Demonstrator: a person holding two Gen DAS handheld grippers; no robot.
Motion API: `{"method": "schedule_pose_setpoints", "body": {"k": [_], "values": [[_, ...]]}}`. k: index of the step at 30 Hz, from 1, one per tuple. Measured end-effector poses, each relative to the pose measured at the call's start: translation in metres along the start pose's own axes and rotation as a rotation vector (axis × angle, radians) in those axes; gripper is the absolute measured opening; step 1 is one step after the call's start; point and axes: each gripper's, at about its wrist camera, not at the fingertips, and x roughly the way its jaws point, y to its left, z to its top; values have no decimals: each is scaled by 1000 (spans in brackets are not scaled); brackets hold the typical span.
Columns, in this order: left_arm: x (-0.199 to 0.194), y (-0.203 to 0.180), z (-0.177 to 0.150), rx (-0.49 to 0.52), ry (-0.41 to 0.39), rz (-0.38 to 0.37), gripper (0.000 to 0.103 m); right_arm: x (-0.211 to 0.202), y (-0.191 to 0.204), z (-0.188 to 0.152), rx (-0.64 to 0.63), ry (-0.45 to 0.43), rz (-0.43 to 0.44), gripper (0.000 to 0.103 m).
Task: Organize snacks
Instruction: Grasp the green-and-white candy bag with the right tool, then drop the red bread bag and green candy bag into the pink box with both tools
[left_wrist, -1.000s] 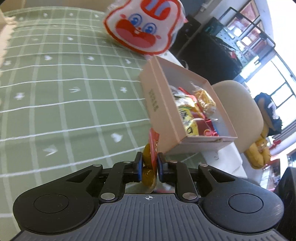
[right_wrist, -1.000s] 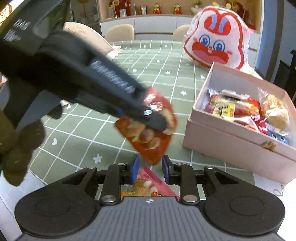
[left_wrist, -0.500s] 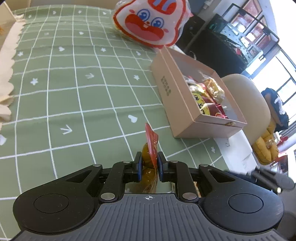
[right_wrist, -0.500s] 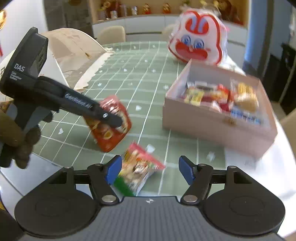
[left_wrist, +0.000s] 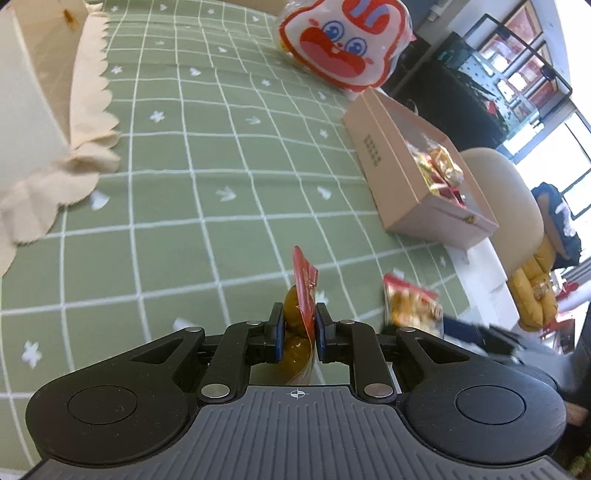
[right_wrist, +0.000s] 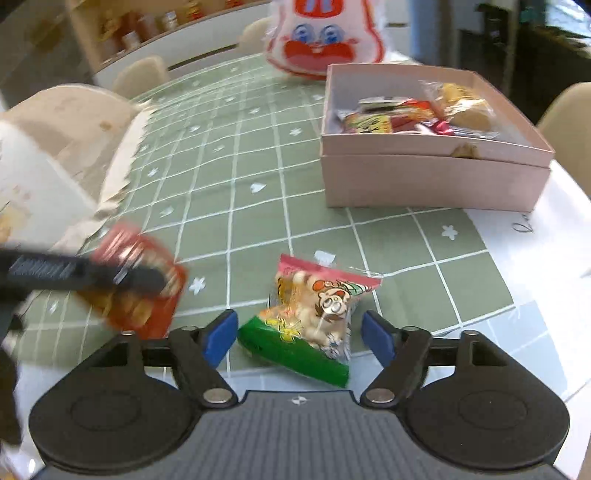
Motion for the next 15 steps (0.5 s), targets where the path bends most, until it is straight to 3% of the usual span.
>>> {"method": "schedule_pose_setpoints", "body": {"k": [3, 5, 11, 15], "values": [[-5, 3, -7, 16, 11, -21, 20, 3, 16, -7, -73, -23, -47, 79], [-7, 3, -10, 38, 20, -35, 20, 1, 25, -15, -153, -39, -80, 69], [-9, -12, -20, 109, 63, -73, 20, -33, 7, -13, -171, -53, -41, 63], [-5, -35, -15, 89, 106, -214, 20, -83, -16, 2, -212, -136, -60, 63]]}}
